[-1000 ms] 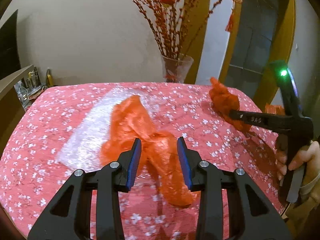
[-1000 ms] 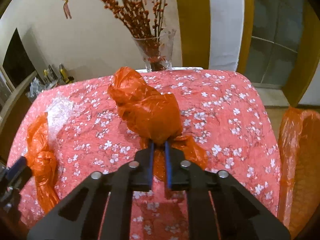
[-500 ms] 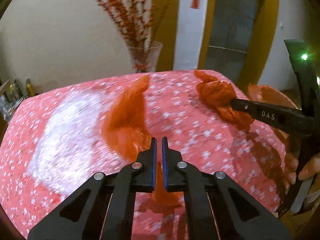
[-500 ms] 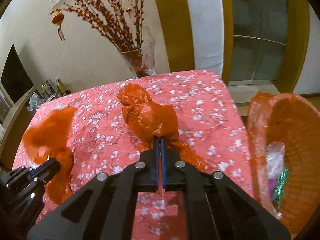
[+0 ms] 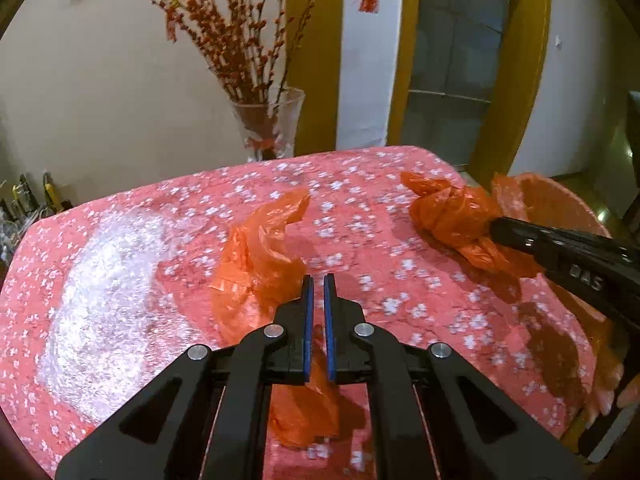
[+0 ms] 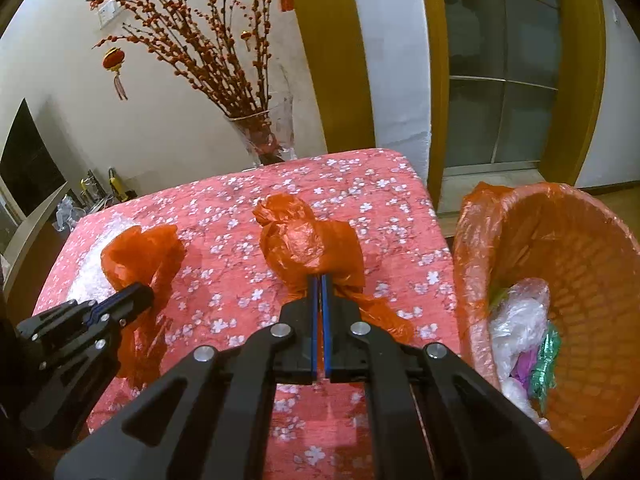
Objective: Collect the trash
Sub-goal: 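Grasp a knotted orange bag with the right tool while the left tool grasps another orange bag, then open both tools to release the orange bags onto the table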
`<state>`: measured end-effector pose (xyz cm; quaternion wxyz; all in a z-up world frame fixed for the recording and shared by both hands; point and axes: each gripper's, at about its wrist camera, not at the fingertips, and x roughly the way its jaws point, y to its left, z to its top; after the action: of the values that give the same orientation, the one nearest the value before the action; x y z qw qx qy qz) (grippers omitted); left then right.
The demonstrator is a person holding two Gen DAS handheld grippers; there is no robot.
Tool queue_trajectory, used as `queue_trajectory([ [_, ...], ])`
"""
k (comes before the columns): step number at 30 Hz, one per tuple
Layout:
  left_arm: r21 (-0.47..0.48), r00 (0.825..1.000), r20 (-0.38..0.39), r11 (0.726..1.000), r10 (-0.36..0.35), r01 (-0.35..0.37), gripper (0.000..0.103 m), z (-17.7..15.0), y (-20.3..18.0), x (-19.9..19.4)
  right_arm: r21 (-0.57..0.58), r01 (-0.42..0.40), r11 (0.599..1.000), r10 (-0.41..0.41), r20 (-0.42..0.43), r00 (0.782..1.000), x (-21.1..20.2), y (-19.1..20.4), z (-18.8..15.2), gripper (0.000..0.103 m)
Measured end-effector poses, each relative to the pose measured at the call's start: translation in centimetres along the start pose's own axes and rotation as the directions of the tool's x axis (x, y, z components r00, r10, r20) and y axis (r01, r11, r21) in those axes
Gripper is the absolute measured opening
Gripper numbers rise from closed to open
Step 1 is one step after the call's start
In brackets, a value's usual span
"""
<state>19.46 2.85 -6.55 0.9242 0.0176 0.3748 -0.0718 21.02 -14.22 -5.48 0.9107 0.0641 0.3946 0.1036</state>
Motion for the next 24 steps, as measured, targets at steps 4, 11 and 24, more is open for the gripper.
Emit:
queue_trajectory([
  [4, -0.015, 0.999, -0.025, 1.000, 0.024, -0.024, 0.005, 0.3, 1.1, 0.6, 0.000, -0.017, 1.000, 0.017, -0.002, 1.000, 0.3, 0.6, -0.2, 0.004],
  [11, -0.062, 0.996, -0.062, 0.996, 0.057, -0.061, 0.005, 1.3, 3.3, 2.4, -0.001, -0.045, 0.999, 0.045, -0.006, 0.999, 0.8, 1.7, 0.3, 0.004],
  [24, -0.185, 1.000, -0.010, 0.983, -0.002, 0.000, 0.006, 1.3, 6.2, 1.0, -0.011, -0.077, 0.997, 0.077, -0.004, 0.997, 1.5, 3.3, 1.0, 0.005],
])
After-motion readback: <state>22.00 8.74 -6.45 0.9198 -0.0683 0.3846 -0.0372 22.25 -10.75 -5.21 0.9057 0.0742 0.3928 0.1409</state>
